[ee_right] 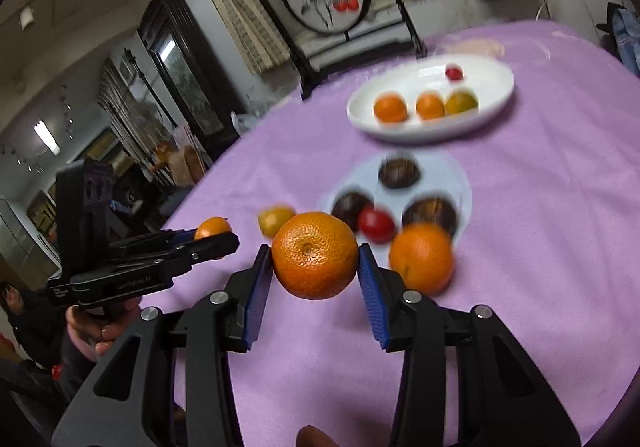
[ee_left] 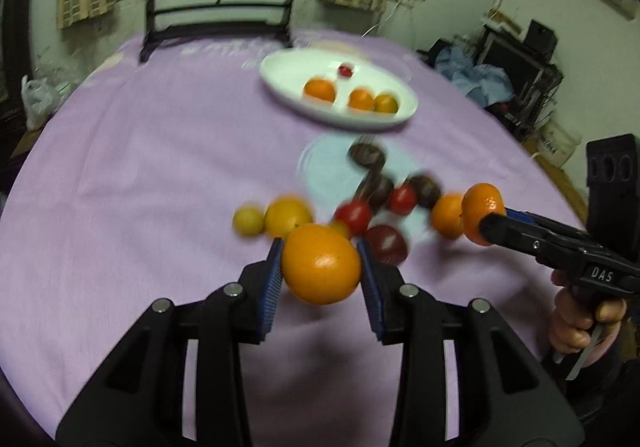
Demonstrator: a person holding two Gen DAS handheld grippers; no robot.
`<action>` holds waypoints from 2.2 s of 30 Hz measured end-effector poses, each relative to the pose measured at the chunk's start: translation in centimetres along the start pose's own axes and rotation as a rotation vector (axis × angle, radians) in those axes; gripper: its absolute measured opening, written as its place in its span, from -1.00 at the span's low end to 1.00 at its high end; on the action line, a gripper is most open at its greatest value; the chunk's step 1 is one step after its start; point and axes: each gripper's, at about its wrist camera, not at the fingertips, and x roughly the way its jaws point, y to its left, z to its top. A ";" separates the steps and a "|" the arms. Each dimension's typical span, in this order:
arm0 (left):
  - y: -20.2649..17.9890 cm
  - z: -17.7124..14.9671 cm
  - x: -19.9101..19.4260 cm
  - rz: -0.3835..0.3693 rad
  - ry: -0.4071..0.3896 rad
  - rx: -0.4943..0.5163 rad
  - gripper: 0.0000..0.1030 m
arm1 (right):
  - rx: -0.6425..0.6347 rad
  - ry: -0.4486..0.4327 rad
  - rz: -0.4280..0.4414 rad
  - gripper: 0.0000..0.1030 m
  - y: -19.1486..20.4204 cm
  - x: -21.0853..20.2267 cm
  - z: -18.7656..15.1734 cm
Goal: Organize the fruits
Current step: 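Carry both oranges to the white plate and open both tools, then grasp a large orange with the right tool while the left tool grasps a dark red tomato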
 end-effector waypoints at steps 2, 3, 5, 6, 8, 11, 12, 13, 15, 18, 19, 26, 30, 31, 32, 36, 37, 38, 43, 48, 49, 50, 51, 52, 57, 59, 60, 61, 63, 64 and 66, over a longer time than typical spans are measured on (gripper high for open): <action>-0.4 2.3 0.2 -0.001 -0.022 0.024 -0.28 | -0.020 -0.062 -0.046 -0.15 -0.4 -0.8 3.0; -0.7 3.5 0.4 0.006 -0.037 0.040 -0.28 | -0.023 -0.082 -0.064 -0.15 -0.7 -0.9 4.1; -1.1 6.6 1.7 0.023 -0.065 0.056 -0.28 | -0.036 -0.119 -0.115 -0.15 -1.7 -0.3 6.9; -1.1 8.5 2.9 0.013 -0.065 0.051 -0.28 | -0.040 -0.122 -0.138 -0.15 -2.4 0.3 8.0; -0.9 11.1 5.0 -0.011 -0.056 0.034 -0.28 | -0.034 -0.117 -0.189 -0.15 -4.3 2.5 10.2; -0.5 15.2 9.5 0.008 -0.026 0.011 -0.28 | -0.003 -0.082 -0.238 -0.15 -7.6 6.1 12.5; -0.3 16.6 11.3 0.030 -0.012 0.008 -0.28 | 0.007 -0.071 -0.247 -0.15 -8.4 7.0 12.8; -0.1 17.2 12.4 0.046 -0.003 0.006 -0.28 | 0.017 -0.057 -0.260 -0.15 -9.5 8.3 13.5; 0.2 18.6 14.7 0.073 0.015 0.008 -0.28 | 0.021 -0.039 -0.265 -0.15 -10.4 9.7 13.9; 1.1 20.0 18.2 0.103 0.065 -0.009 -0.28 | 0.019 0.004 -0.290 -0.15 -11.9 12.2 14.4; 1.4 20.2 18.9 0.106 0.075 -0.017 -0.28 | 0.023 0.014 -0.293 -0.15 -12.2 12.7 14.4; 3.1 20.2 22.9 0.149 0.147 -0.032 -0.28 | 0.006 0.082 -0.310 -0.15 -12.8 15.2 14.2; 3.3 19.8 23.5 0.176 0.159 -0.033 0.03 | -0.007 0.089 -0.327 0.11 -12.4 15.1 14.2; 3.1 19.7 23.0 0.188 0.139 -0.027 0.29 | -0.007 0.081 -0.333 0.13 -12.1 14.6 14.3; 2.9 19.7 22.4 0.191 0.118 -0.022 0.33 | -0.008 0.074 -0.331 0.13 -11.9 14.3 14.4; 2.0 19.6 19.2 0.214 0.063 0.003 0.56 | 0.000 0.047 -0.310 0.13 -10.9 12.7 14.4; 1.8 19.3 18.1 0.216 0.045 0.004 0.60 | 0.001 0.038 -0.305 0.13 -10.5 12.1 14.2; 1.6 19.1 17.0 0.217 0.032 0.001 0.62 | -0.003 0.032 -0.305 0.13 -10.0 11.6 14.0; 0.7 16.6 11.9 0.233 -0.014 0.007 0.77 | -0.030 0.007 -0.284 0.13 -7.4 8.3 12.1; 0.2 11.7 6.6 0.260 -0.049 0.009 0.85 | -0.056 0.014 -0.252 0.21 -5.5 4.5 8.1; 0.2 10.3 5.5 0.257 -0.050 0.002 0.85 | -0.067 0.029 -0.243 0.21 -5.0 3.7 6.9; 0.2 9.0 4.7 0.249 -0.048 -0.005 0.85 | -0.075 0.046 -0.238 0.21 -4.6 3.1 5.6; 0.1 7.7 4.0 0.242 -0.045 -0.012 0.85 | -0.081 0.058 -0.234 0.21 -4.3 2.7 4.7; 0.1 6.2 3.3 0.233 -0.042 -0.023 0.85 | -0.092 0.076 -0.235 0.21 -3.8 2.0 3.2; -0.5 -0.4 1.5 0.198 -0.031 -0.030 0.85 | -0.127 0.102 -0.288 0.21 -2.2 1.0 -0.5; -1.0 -2.5 1.5 0.158 -0.015 -0.021 0.85 | -0.112 0.124 -0.283 0.21 -2.3 1.6 -1.1; -1.2 -3.3 1.6 0.137 -0.004 -0.011 0.85 | -0.103 0.139 -0.280 0.21 -2.4 2.1 -1.3; -1.5 -4.1 1.7 0.131 0.009 0.003 0.85 | -0.099 0.151 -0.281 0.21 -2.5 2.5 -1.4; -2.0 -4.7 1.6 0.146 0.008 0.029 0.85 | -0.096 0.179 -0.286 0.21 -2.6 3.5 -1.5; -2.2 -4.7 1.1 0.143 -0.021 0.038 0.85 | -0.088 0.195 -0.282 0.21 -2.7 3.7 -1.5; -2.1 -5.0 1.0 0.148 -0.031 0.036 0.85 | -0.074 0.217 -0.281 0.21 -2.8 4.3 -1.5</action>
